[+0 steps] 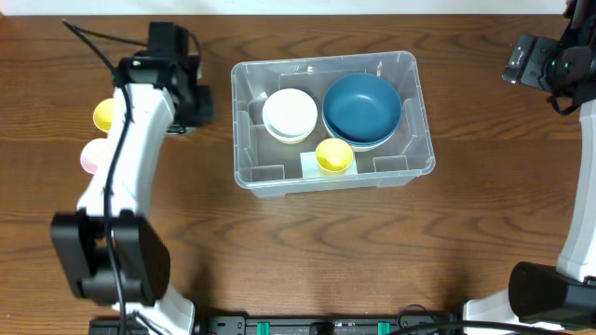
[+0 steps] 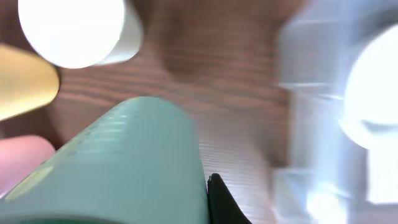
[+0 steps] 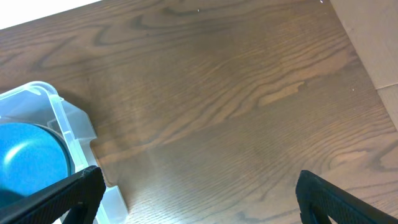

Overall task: Pack container
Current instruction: 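Carry the green cup over the bin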

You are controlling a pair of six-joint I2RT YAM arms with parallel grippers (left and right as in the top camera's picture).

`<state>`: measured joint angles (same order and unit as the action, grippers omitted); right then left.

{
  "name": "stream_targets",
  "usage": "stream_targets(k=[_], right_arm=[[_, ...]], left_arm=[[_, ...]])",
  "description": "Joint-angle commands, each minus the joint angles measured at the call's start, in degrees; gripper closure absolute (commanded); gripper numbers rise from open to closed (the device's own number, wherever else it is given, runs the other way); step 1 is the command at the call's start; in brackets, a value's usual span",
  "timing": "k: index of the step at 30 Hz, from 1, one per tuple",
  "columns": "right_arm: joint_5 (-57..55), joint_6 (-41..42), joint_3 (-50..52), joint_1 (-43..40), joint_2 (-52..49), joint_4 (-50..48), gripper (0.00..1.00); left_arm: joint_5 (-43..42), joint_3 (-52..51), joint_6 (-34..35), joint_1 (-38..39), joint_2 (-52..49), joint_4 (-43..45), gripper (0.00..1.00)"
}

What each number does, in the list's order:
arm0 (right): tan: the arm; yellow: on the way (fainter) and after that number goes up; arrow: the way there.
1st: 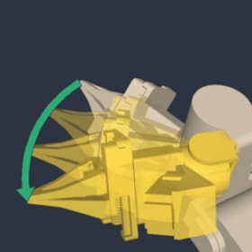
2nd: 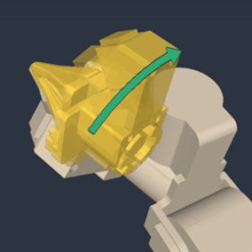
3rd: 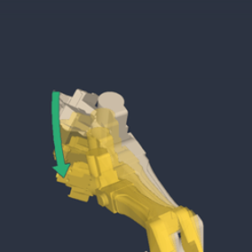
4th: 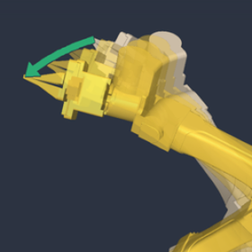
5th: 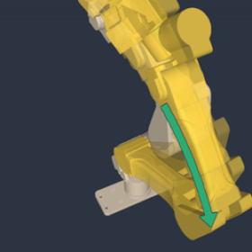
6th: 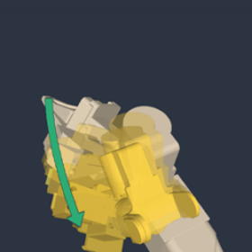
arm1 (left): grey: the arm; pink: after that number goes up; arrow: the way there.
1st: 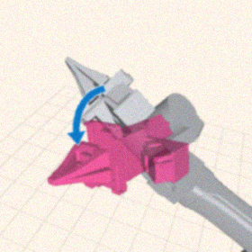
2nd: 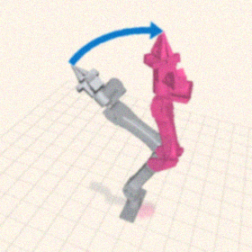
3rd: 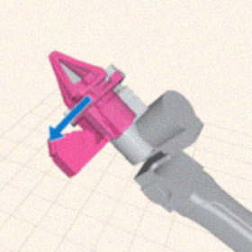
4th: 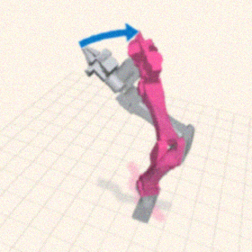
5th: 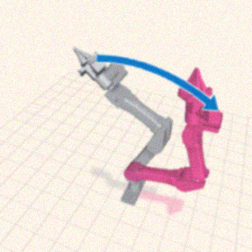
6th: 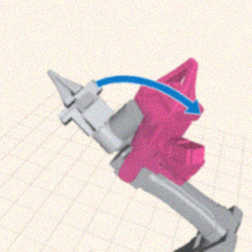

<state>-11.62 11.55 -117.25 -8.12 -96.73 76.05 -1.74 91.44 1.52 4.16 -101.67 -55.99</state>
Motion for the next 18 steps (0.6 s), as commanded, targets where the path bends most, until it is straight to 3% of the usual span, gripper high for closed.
stream_targets(k=[1,11,18], right_arm=[[-0.4,0.6,0.0,-0.1,0.1,0.1,0.01],[-0.4,0.6,0.0,-0.1,0.1,0.1,0.01],[-0.4,0.6,0.0,-0.1,0.1,0.1,0.01]], left_arm=[[-0.7,0.0,0.7,5.3,5.9,-0.4,0.94],[-0.6,-0.1,0.4,25.9,9.9,0.3,0.94],[-0.6,-0.1,0.4,32.7,4.6,2.6,0.94]])
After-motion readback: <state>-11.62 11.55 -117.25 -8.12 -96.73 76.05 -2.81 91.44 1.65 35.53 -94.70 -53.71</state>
